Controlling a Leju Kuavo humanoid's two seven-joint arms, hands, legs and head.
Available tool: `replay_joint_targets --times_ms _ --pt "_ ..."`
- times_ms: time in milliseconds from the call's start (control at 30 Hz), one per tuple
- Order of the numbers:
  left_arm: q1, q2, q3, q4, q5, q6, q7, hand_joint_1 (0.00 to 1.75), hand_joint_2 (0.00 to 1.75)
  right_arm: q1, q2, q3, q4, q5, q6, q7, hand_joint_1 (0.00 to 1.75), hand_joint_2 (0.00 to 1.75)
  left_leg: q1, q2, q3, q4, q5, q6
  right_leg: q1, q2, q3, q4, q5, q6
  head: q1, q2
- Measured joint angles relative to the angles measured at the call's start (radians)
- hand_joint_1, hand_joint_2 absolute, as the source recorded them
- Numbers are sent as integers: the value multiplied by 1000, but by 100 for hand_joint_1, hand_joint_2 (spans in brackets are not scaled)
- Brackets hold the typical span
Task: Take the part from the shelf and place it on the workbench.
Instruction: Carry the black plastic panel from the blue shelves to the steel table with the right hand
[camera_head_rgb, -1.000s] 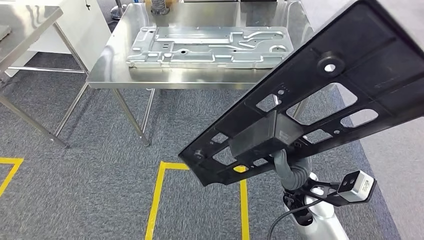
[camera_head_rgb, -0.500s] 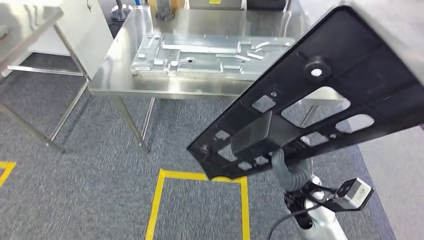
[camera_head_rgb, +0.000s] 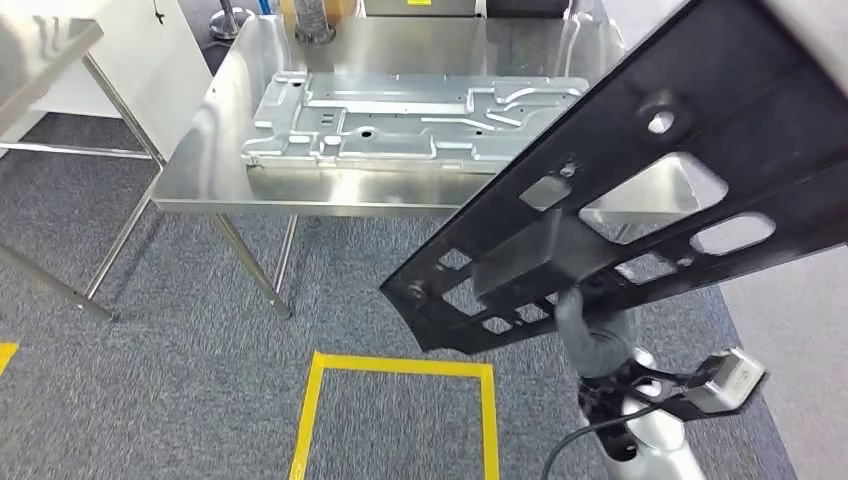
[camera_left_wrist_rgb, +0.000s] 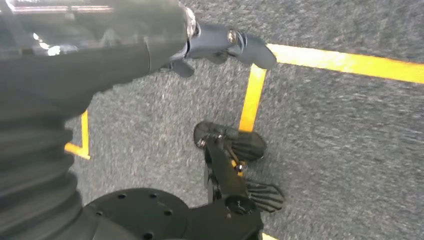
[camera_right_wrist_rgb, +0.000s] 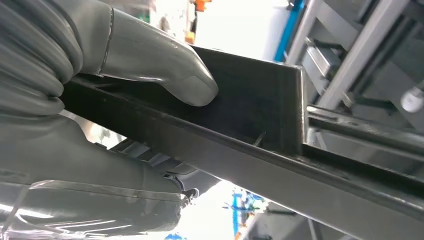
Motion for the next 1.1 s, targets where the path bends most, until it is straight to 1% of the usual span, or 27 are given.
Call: replay_joint_targets --times_ms 33,67,133,167,200,233,267,300,333,367,400,467,533,567,633,667,700,733,767,800,833,867,900,967,1000,1067,1100 --pt "-2 0 0 0 0 0 1 0 175 -3 0 -7 -9 -7 8 4 175 175 2 0 -35 55 2 -4 -2 -1 15 -7 -6 -4 -1 0" --pt "-2 0 0 0 0 1 1 0 175 -4 -1 -13 -15 -9 16 3 175 175 4 1 -77 114 -10 -8 -2 -2 29 -12 -14 -7 -2 0" --pt "-1 0 0 0 0 1 1 0 175 -2 -1 -20 -23 -5 33 -4 175 175 8 1 -156 200 -74 -14 -3 -2 53 -16 -32 -9 -4 0" --pt "1 0 0 0 0 2 2 0 175 0 -1 -22 -25 -2 39 -9 175 175 10 1 -183 212 -105 -16 -3 0 66 -16 -43 -9 -5 0" --pt "1 0 0 0 0 3 2 0 175 2 0 -23 -28 -1 44 -13 175 175 11 2 -196 196 -116 -17 -3 1 81 -16 -54 -8 -5 0" --pt "2 0 0 0 0 4 2 0 175 3 0 -23 -29 0 46 -16 175 175 11 2 -196 156 -100 -17 -3 1 97 -16 -66 -6 -5 0" --pt "2 1 0 0 0 5 2 0 175 3 0 -24 -30 0 47 -18 175 175 11 2 -187 96 -53 -13 -3 1 113 -16 -79 -4 -5 0" --pt "3 1 0 0 0 5 3 0 175 3 1 -25 -30 1 47 -19 175 175 9 2 -178 32 11 -9 -2 1 128 -15 -92 0 -5 0" --pt "5 2 0 0 0 5 3 0 175 4 2 -27 -30 2 49 -20 175 175 7 2 -168 -16 64 -3 0 3 138 -14 -104 5 -5 0" --pt "6 2 0 0 0 5 4 0 175 4 2 -28 -32 3 50 -20 175 175 4 2 -161 -45 103 4 1 4 147 -16 -116 11 -5 0" --pt "6 2 0 0 0 6 4 0 175 4 3 -29 -34 4 52 -20 175 175 2 2 -155 -58 118 9 2 6 154 -12 -120 18 -5 0" --pt "5 2 0 0 1 6 5 0 175 2 4 -30 -41 4 57 -20 175 175 2 0 -134 -64 117 21 1 6 157 12 -116 30 -5 0" --pt "1 2 0 0 1 6 6 0 175 -1 5 -33 -45 4 60 -20 175 175 3 -1 -112 -72 108 32 -2 4 120 91 -117 39 -3 0" --pt "0 2 0 0 2 6 7 0 175 -2 6 -33 -46 4 61 -20 175 175 3 -1 -104 -74 101 36 -3 3 82 148 -135 42 -2 0" --pt "-1 2 0 0 2 6 7 0 175 -2 8 -35 -46 4 61 -20 175 175 2 -2 -91 -74 84 40 -3 2 -3 254 -198 46 -1 0" --pt "-1 2 0 0 2 6 7 0 175 -2 8 -36 -46 4 61 -20 175 175 1 -3 -81 -74 75 40 -4 2 -36 279 -224 48 -1 0" --pt "0 2 0 0 2 6 7 0 175 -2 9 -37 -46 4 61 -20 175 175 1 -4 -70 -74 65 40 -4 2 -53 274 -230 48 -1 0" --pt "1 2 0 0 2 6 7 0 175 -2 9 -37 -46 4 61 -20 175 175 1 -5 -55 -74 54 39 -3 1 -56 239 -210 47 -1 0" --pt "1 1 0 0 2 6 8 0 175 -2 9 -38 -46 4 61 -20 175 175 1 -6 -39 -74 42 37 -3 1 -48 179 -164 44 -1 0" --pt "1 1 0 0 2 6 8 0 175 -1 9 -38 -46 4 61 -20 175 175 -1 -7 -24 -73 30 35 -2 1 -38 115 -99 40 0 0" --pt "0 0 0 0 2 6 8 0 175 -2 10 -39 -45 4 61 -20 175 175 -2 -9 -13 -73 19 30 1 0 -30 64 -48 34 -1 0" --pt "0 0 0 0 2 6 9 0 175 -2 10 -39 -45 3 61 -20 175 175 -2 -10 -7 -73 10 24 3 0 -25 34 -11 27 -2 0" --pt "-1 0 0 0 2 7 9 0 175 -2 11 -40 -45 2 61 -21 175 175 -3 -11 -3 -72 4 18 5 0 -23 22 4 21 -3 0" --pt "-2 0 0 0 2 8 9 0 175 -5 14 -43 -47 -2 59 -26 175 175 -4 -11 -4 -58 5 7 3 2 -10 14 0 9 -4 0" --pt "-3 1 0 0 2 8 9 0 175 -7 16 -45 -48 -5 58 -30 175 175 -4 -10 -13 -32 8 2 1 1 0 8 -4 3 -6 0" --pt "-4 1 0 0 2 9 9 0 175 -11 21 -48 -50 -10 59 -35 175 175 -1 -6 -68 63 -3 -10 -3 0 23 -1 -15 -7 -9 0" --pt "-4 0 0 0 2 9 9 0 175 -12 22 -50 -51 -14 60 -37 175 175 1 -3 -108 123 -25 -15 -3 0 32 -2 -23 -10 -11 0"
